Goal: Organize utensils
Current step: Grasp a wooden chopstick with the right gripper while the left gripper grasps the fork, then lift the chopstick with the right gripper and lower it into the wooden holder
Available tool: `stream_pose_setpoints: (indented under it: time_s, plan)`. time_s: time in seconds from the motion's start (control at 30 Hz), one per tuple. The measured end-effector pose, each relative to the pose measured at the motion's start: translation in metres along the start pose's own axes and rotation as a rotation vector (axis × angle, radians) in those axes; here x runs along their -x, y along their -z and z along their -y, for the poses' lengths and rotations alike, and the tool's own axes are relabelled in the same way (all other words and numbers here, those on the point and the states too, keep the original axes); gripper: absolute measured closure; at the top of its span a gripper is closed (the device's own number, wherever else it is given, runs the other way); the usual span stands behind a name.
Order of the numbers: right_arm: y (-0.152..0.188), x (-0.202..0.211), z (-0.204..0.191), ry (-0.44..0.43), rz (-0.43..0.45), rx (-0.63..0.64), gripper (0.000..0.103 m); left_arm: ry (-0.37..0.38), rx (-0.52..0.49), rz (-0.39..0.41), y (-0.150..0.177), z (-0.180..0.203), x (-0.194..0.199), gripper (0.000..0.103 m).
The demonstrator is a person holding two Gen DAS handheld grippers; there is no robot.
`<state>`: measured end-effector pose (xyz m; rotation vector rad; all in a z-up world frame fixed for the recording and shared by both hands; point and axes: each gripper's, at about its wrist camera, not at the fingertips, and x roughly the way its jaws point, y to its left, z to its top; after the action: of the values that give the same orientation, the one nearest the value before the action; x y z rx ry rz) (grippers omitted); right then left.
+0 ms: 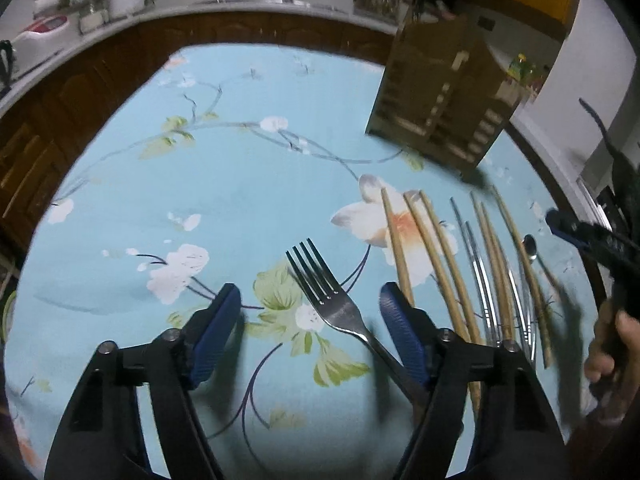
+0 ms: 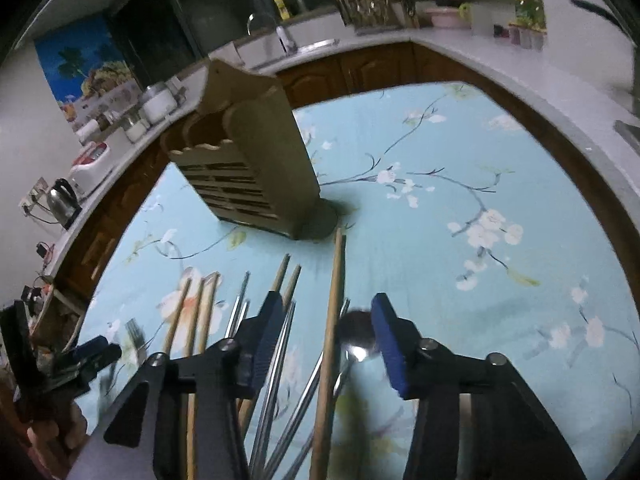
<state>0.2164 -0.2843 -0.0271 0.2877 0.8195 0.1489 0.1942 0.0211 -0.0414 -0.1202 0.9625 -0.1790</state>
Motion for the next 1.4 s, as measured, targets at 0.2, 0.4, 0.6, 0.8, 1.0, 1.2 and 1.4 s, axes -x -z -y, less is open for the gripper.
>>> stream_pose_setpoints:
  time_s: [0.2, 0.4, 0.6, 0.8, 1.0, 1.2, 1.4]
  plan:
    - [-0.017, -0.041, 0.001, 0.041, -0.082, 0.034, 0.065, 0.007, -0.012, -0.050, -0.009, -0.001, -0.023, 0.048]
    - [-0.024, -0.067, 0.001, 0.060, -0.149, 0.059, 0.074, 0.054, -0.047, -0.049, -0.015, 0.001, -0.029, 0.077]
    - [-0.028, -0.073, -0.007, 0.082, -0.155, 0.101, 0.097, 0.153, -0.017, -0.043, -0.018, -0.005, -0.025, 0.099]
    - [-0.030, -0.037, -0.012, -0.009, -0.094, 0.054, 0.098, 0.168, -0.014, 0.015, -0.021, -0.007, 0.000, 0.101]
    - [-0.034, 0.033, -0.024, -0.081, 0.021, 0.052, 0.098, 0.170, -0.020, 0.084, -0.027, -0.005, 0.035, 0.101]
    - [-0.036, 0.088, -0.038, -0.125, 0.117, 0.065, 0.098, 0.185, -0.018, 0.179, -0.038, -0.007, 0.071, 0.101]
    - [-0.059, 0.122, -0.055, -0.125, 0.252, 0.080, 0.098, 0.171, -0.029, 0.289, -0.074, -0.001, 0.101, 0.101]
